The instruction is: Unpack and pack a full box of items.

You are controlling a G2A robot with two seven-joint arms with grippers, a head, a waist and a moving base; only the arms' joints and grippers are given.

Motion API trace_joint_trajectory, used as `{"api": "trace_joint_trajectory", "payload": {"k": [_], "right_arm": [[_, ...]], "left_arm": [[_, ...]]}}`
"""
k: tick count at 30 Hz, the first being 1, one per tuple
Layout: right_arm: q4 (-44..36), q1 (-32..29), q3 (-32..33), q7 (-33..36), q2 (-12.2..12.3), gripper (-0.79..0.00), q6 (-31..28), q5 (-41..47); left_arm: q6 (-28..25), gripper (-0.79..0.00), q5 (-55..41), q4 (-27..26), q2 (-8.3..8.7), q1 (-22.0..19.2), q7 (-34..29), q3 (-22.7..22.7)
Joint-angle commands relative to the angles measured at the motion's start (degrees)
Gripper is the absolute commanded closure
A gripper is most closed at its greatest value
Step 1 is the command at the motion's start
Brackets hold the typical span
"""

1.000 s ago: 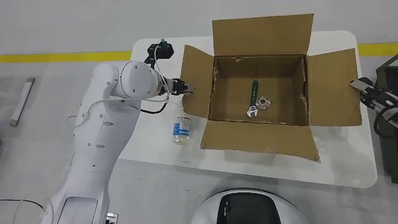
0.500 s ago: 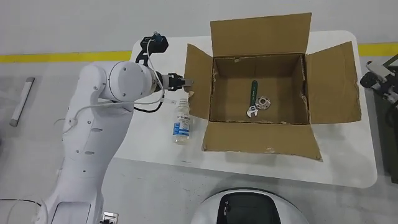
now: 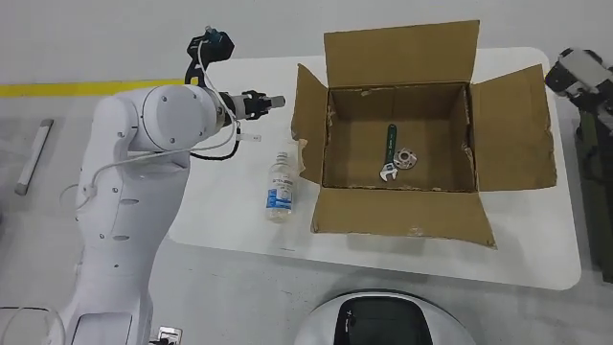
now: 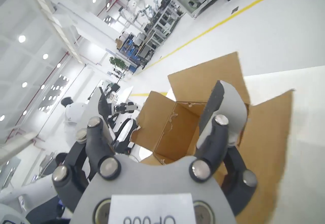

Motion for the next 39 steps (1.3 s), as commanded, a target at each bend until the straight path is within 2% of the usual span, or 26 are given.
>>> {"api": "trace_joint_trajectory", "payload": {"k": [1,6,11,14,26,28,29,35,39], "right_arm": [[-0.55,0.46,-4.03,0.88,0.07,0.000,0.15,-3.22],[-0.09,1.31,-13.36,5.83,0.46,0.000,2.13,-15.59],[2.59,2.74,-21.86,7.31,0.43,0.000,5.46,-26.85],[5.04,3.59,-26.08,7.72,0.19,0.000,5.77,-29.24],[5.04,3.59,-26.08,7.72,0.19,0.000,5.77,-29.24],[3.09,4.63,-26.91,10.13,0.63,0.000,2.06,-37.23],[2.34,5.23,-27.65,10.64,0.62,0.000,2.52,-39.01],[1.36,11.58,-35.84,11.89,-0.17,0.000,9.89,-51.65],[5.47,18.29,-44.31,16.09,-1.43,0.000,18.49,-63.98]], "left_arm": [[0.00,-0.785,-0.02,0.00,0.00,0.01,-0.01,0.00],[0.00,-0.785,-0.02,0.00,0.00,0.01,-0.01,0.00],[0.00,-0.785,-0.02,0.00,0.00,0.01,-0.01,0.00],[0.00,-0.785,-0.02,0.00,0.00,0.01,-0.01,0.00],[0.00,-0.785,-0.02,0.00,0.00,0.01,-0.01,0.00],[0.00,-0.785,-0.02,0.00,0.00,0.01,-0.01,0.00],[0.00,-0.785,-0.02,0.00,0.00,0.01,-0.01,0.00],[0.00,-0.785,-0.02,0.00,0.00,0.01,-0.01,0.00],[0.00,-0.785,-0.02,0.00,0.00,0.01,-0.01,0.00]]}}
